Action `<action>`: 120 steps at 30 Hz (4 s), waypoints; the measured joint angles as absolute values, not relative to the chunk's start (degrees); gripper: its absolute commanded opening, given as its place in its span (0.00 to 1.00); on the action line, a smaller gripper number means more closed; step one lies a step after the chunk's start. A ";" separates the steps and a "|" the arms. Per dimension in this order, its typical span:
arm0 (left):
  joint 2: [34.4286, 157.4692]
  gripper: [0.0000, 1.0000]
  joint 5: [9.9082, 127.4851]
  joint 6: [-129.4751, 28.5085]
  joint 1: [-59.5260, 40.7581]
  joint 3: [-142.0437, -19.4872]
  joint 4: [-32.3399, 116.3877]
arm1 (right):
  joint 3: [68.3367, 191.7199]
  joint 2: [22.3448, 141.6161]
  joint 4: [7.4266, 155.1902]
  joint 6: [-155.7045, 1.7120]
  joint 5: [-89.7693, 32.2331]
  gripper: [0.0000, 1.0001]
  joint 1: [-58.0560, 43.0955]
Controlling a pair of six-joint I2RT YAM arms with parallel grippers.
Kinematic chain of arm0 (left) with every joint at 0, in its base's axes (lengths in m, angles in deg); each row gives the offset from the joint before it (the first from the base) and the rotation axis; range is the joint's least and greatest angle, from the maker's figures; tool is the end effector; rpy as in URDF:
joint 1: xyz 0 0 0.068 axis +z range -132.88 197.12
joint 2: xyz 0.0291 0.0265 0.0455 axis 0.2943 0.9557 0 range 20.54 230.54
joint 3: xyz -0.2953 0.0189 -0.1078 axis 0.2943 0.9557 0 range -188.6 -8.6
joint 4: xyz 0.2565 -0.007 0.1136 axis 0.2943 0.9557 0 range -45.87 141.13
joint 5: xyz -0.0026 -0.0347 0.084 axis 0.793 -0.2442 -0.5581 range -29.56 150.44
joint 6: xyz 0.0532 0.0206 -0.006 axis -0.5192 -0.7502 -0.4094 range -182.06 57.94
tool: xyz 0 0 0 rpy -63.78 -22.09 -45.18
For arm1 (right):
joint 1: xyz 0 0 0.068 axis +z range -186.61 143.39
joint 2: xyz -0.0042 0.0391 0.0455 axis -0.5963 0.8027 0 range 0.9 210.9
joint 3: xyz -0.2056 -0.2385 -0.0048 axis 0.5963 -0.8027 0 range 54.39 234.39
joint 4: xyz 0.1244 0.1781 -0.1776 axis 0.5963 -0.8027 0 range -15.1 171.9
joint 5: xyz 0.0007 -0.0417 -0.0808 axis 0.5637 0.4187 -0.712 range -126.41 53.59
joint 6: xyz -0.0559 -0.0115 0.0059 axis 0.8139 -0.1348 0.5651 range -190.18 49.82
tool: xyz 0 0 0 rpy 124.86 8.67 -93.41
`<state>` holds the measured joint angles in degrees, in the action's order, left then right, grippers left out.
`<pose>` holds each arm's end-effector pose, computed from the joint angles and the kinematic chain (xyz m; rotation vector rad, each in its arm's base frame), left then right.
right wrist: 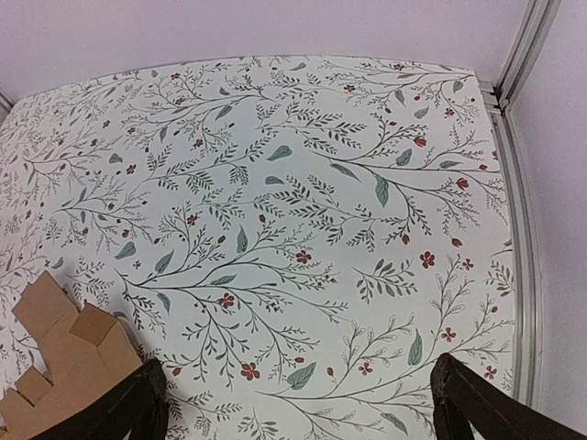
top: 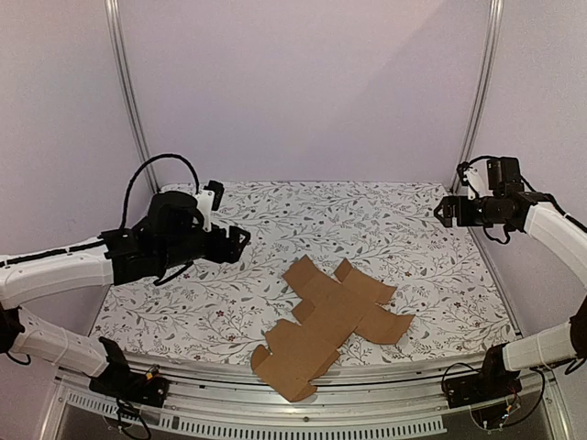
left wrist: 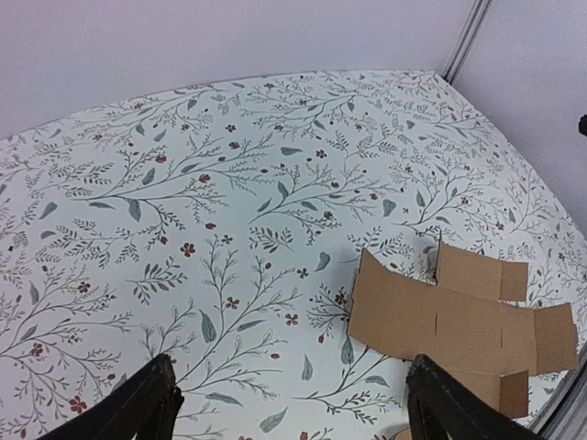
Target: Fold the paper box
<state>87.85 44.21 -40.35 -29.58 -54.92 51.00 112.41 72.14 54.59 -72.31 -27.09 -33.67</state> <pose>0.1938 -0.1892 0.3052 0.2728 2.0487 -0.4547 0.2792 0.0208 0.3280 -0.1016 2.2754 0.2318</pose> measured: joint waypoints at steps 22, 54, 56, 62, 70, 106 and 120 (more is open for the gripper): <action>132.77 0.75 70.74 -41.33 -24.90 -89.50 70.06 | 110.10 70.28 51.07 -57.56 -5.78 0.99 -33.67; 126.23 0.00 78.70 -33.38 -18.22 -78.59 56.75 | 109.70 73.45 50.59 -54.85 -0.47 0.99 -33.67; 125.77 0.00 78.17 -32.92 -18.22 -77.13 54.52 | 109.70 73.69 50.44 -54.78 -0.22 0.98 -33.65; 125.77 0.00 77.25 -33.35 -18.78 -73.15 49.19 | 109.90 74.57 49.61 -54.52 0.08 0.96 -33.23; 123.83 0.00 75.94 -37.18 -22.85 -69.04 40.25 | 129.59 85.67 37.92 -49.43 0.58 0.85 -29.12; 114.63 0.00 75.44 -47.32 -27.88 -59.53 27.13 | 154.95 114.33 10.36 -37.98 1.35 0.60 -18.08; 114.63 0.00 73.63 -47.08 -27.90 -59.51 27.09 | 155.01 114.61 10.07 -37.98 1.48 0.23 -16.18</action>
